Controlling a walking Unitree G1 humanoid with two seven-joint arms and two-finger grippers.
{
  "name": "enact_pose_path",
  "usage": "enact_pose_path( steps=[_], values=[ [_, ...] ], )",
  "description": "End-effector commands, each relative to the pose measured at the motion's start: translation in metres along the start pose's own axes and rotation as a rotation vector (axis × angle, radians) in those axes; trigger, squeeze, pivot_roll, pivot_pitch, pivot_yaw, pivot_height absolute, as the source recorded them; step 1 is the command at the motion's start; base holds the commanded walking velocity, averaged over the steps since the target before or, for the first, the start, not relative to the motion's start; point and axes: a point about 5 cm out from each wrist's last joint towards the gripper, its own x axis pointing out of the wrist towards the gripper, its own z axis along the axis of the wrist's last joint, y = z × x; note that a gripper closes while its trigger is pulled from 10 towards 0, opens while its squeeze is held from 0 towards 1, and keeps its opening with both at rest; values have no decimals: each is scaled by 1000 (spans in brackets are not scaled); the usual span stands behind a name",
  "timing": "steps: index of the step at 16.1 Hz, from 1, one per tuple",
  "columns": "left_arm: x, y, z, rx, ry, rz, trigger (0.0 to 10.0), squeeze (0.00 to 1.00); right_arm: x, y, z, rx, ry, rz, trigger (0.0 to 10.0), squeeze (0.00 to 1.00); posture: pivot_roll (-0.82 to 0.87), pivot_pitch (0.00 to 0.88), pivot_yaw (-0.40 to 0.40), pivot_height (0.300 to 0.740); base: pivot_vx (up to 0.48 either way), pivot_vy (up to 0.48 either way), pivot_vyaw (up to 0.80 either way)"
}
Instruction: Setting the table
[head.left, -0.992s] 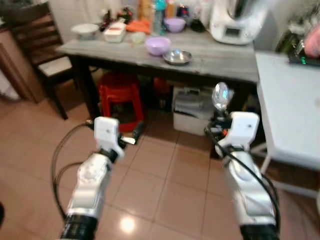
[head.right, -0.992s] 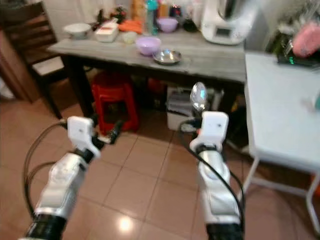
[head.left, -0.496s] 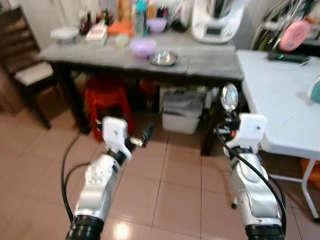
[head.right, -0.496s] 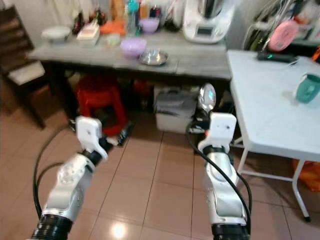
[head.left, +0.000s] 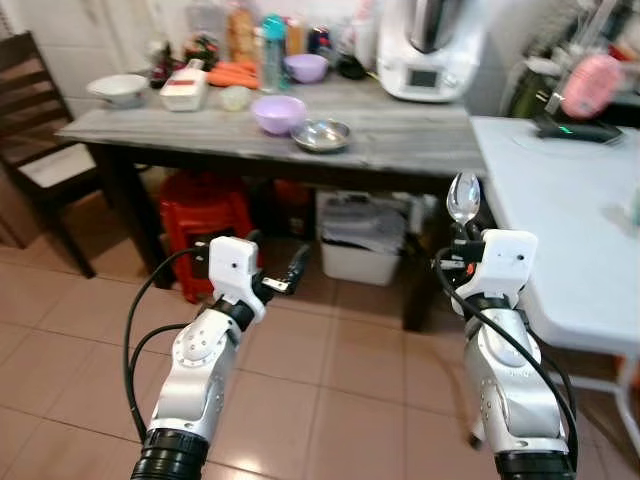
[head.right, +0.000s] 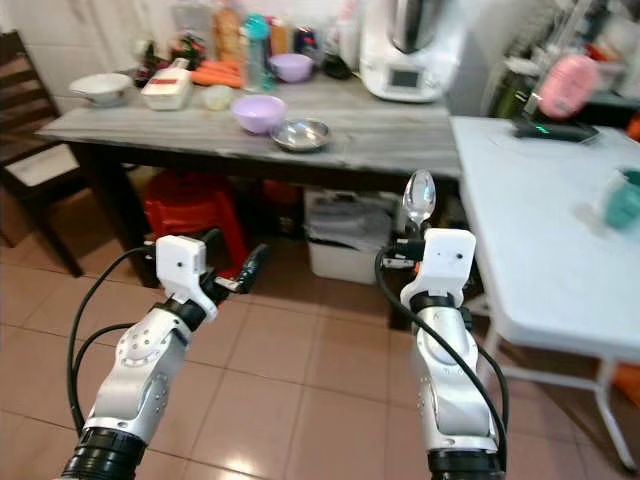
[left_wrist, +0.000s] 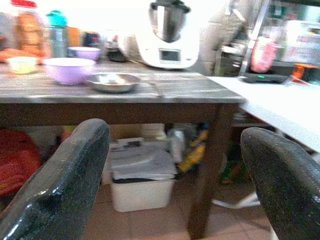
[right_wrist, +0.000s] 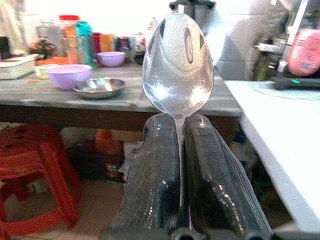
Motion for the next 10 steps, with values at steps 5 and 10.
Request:
enact_pose_path(
  steps=[5,10],
  values=[
    [0,4,4,19,-6,9,10000,0,1,8,6,3,-28,32,10000,0,-51,0,-14,740,360,0,0],
    [-1,3,2,16,2,7,10000,0,0,7,5,16,-24,27,10000,0,-53,0,-12,740,360,0,-259]
  ],
)
